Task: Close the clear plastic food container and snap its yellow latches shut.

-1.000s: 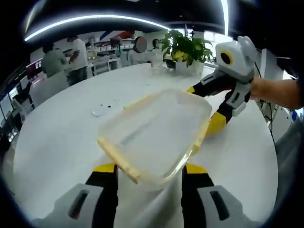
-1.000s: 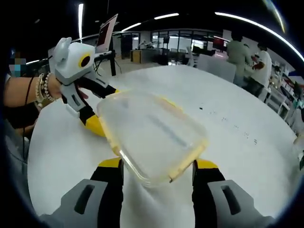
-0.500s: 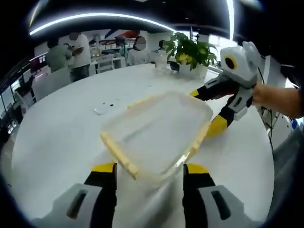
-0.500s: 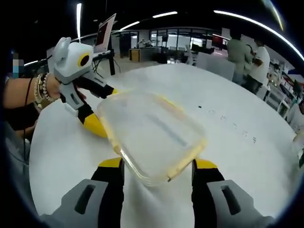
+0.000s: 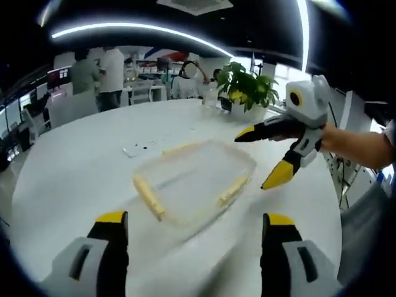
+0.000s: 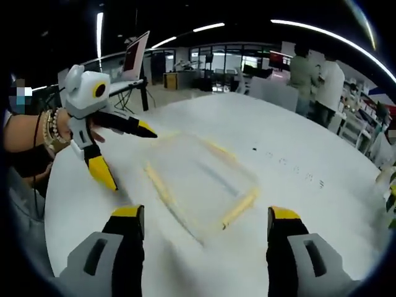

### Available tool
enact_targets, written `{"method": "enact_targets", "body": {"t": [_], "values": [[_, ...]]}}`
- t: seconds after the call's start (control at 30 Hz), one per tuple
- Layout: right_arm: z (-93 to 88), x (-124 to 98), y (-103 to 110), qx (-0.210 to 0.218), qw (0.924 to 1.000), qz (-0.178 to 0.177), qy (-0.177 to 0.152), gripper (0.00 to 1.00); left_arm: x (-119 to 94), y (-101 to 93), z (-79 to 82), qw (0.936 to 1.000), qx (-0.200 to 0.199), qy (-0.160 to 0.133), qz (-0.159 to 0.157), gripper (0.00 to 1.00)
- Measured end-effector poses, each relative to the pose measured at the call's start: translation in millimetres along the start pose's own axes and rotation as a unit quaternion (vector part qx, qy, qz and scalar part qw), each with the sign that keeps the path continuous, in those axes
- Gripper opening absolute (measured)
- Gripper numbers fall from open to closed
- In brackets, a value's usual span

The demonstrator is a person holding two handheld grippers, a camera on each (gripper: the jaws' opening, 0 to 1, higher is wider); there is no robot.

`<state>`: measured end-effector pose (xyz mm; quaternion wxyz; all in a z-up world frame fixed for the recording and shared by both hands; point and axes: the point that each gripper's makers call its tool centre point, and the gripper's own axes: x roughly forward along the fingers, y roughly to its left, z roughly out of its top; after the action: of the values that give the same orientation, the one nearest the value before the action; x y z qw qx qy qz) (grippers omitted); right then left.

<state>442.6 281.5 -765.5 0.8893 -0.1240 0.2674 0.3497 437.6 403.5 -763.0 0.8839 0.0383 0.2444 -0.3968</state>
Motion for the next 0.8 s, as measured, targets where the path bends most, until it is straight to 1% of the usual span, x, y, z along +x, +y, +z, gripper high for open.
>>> {"method": "enact_targets", "body": {"t": [0.03,0.1,0.17,0.23,0.27,0.33,0.37,0.43,0.5,0.6,0.67,0.7,0.77,0.8], "values": [[1.8,-3.5,2.5,-0.001,1.0000,0.001,-0.003,0.89,-1.9,-1.1,0.7,1.0000,0.000,-0.002,0.000,0.98],[7.3,-13.0,9.1,-0.002,0.9999,0.003,-0.012,0.88,-11.1,-6.8,2.8,1.0000,0.001,-0.006,0.000,0.97],[12.1,-19.4,12.6,-0.004,0.9997,-0.001,-0.023,0.91,-19.3,-12.0,4.4,0.9999,0.003,-0.010,0.004,0.99],[13.6,-28.0,18.2,-0.004,0.9996,-0.005,-0.027,0.95,-28.8,-18.9,7.4,0.9997,0.008,-0.021,0.003,0.99],[13.3,-31.2,20.3,-0.004,0.9996,-0.007,-0.027,0.96,-33.9,-23.2,9.2,0.9995,0.015,-0.030,0.002,0.99],[13.3,-40.6,25.8,-0.005,0.9994,-0.011,-0.031,0.97,-41.8,-27.7,10.5,0.9989,0.022,-0.040,0.010,0.99],[14.1,-46.6,29.1,-0.006,0.9992,-0.015,-0.037,0.98,-46.9,-33.0,10.0,0.9988,0.020,-0.044,0.009,0.99],[15.0,-55.7,34.9,-0.003,0.9989,-0.017,-0.045,0.99,-54.3,-41.6,6.5,0.9992,0.020,-0.035,0.004,0.99],[15.0,-64.9,41.3,0.000,0.9986,-0.019,-0.049,0.99,-64.3,-46.8,5.2,0.9989,0.029,-0.034,0.011,0.99],[17.2,-80.4,48.0,0.003,0.9976,-0.027,-0.063,0.99,-82.7,-56.2,5.6,0.9981,0.035,-0.047,0.017,0.99],[21.6,-92.6,52.1,0.010,0.9959,-0.030,-0.085,0.99,-96.1,-63.2,6.6,0.9970,0.028,-0.069,0.019,0.99],[21.1,-97.2,53.2,0.010,0.9957,-0.033,-0.086,0.99,-98.4,-64.1,5.4,0.9970,0.027,-0.070,0.019,0.99],[20.3,-108.7,56.9,0.011,0.9948,-0.039,-0.094,0.99,-109.6,-67.5,-0.1,0.9974,0.024,-0.064,0.024,0.99],[20.4,-115.6,60.2,0.014,0.9942,-0.039,-0.099,0.99,-118.2,-68.7,-2.6,0.9971,0.030,-0.062,0.032,0.99]]}}
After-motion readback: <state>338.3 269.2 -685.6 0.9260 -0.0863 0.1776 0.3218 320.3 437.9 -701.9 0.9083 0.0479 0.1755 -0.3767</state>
